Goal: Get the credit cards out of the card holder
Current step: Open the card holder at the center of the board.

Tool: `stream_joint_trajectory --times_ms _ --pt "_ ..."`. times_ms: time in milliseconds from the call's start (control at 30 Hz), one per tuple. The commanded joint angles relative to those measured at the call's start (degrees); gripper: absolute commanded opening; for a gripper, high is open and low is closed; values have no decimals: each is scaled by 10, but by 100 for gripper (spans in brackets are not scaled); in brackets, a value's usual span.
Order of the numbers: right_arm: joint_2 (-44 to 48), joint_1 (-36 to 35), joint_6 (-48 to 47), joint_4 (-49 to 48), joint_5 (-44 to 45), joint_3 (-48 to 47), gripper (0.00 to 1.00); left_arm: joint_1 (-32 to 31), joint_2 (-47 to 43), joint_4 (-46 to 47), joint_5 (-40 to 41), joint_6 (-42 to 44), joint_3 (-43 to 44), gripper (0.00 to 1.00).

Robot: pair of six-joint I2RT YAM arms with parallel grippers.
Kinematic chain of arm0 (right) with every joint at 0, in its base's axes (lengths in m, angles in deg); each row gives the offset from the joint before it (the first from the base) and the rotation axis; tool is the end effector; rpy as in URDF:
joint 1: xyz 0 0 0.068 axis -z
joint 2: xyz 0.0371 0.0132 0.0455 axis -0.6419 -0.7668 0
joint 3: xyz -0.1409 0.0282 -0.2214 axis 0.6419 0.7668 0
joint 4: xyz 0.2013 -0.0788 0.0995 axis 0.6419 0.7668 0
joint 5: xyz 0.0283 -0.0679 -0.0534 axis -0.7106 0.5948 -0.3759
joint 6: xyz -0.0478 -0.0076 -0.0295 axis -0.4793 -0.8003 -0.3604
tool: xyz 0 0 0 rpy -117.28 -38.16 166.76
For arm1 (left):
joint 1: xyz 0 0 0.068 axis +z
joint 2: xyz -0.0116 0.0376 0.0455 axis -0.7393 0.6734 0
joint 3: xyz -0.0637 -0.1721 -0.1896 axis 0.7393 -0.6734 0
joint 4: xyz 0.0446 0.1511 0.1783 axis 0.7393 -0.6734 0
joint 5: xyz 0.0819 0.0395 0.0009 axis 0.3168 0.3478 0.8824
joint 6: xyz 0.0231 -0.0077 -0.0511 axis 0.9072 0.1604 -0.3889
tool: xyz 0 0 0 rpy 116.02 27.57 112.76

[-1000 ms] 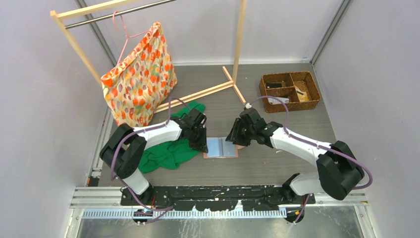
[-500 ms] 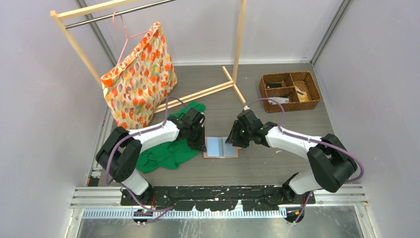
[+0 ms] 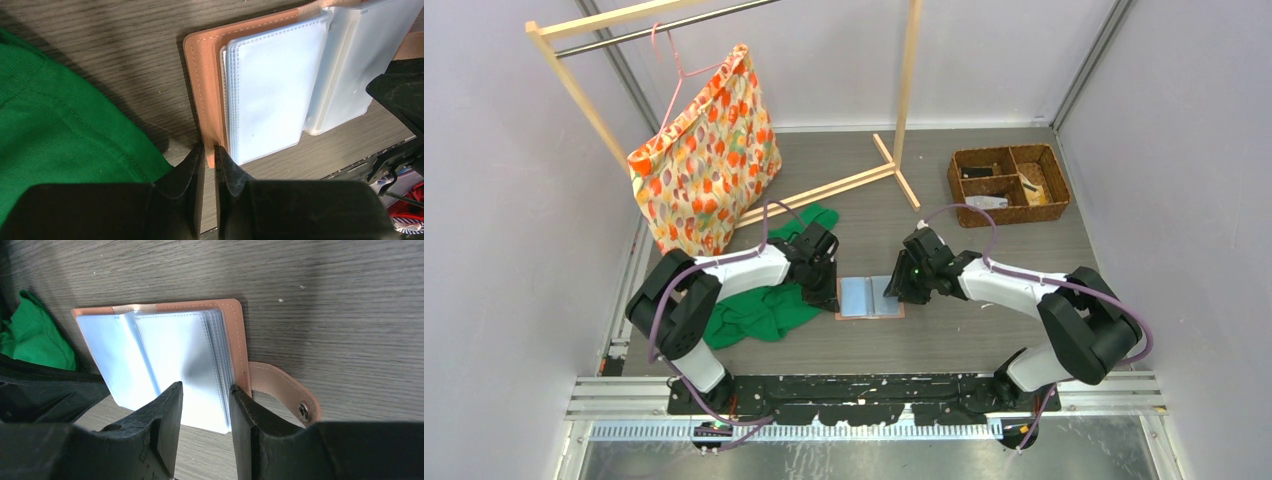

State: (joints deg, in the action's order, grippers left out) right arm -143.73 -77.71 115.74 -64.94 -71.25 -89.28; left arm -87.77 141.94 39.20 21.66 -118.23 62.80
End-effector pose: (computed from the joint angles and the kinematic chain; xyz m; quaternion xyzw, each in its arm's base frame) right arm 0.1973 0.1565 0.1620 0.0962 0.9545 0.2200 0.1770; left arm 0.2094 -0.1877 0.1576 0.0074 0.9759 -0.2054 0.0729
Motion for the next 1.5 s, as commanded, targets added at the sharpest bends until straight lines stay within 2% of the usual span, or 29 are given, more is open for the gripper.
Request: stream_joint_trajectory --times_ms 0,700,1467 --pt "5 -5 -13 -23 -10 0 44 1 8 24 3 2 -8 15" --pt "32 -30 -19 2 -2 -19 43 1 2 39 -7 0 -25 13" --pt "61 -38 16 -23 -27 -33 43 1 -14 29 -19 5 -18 13"
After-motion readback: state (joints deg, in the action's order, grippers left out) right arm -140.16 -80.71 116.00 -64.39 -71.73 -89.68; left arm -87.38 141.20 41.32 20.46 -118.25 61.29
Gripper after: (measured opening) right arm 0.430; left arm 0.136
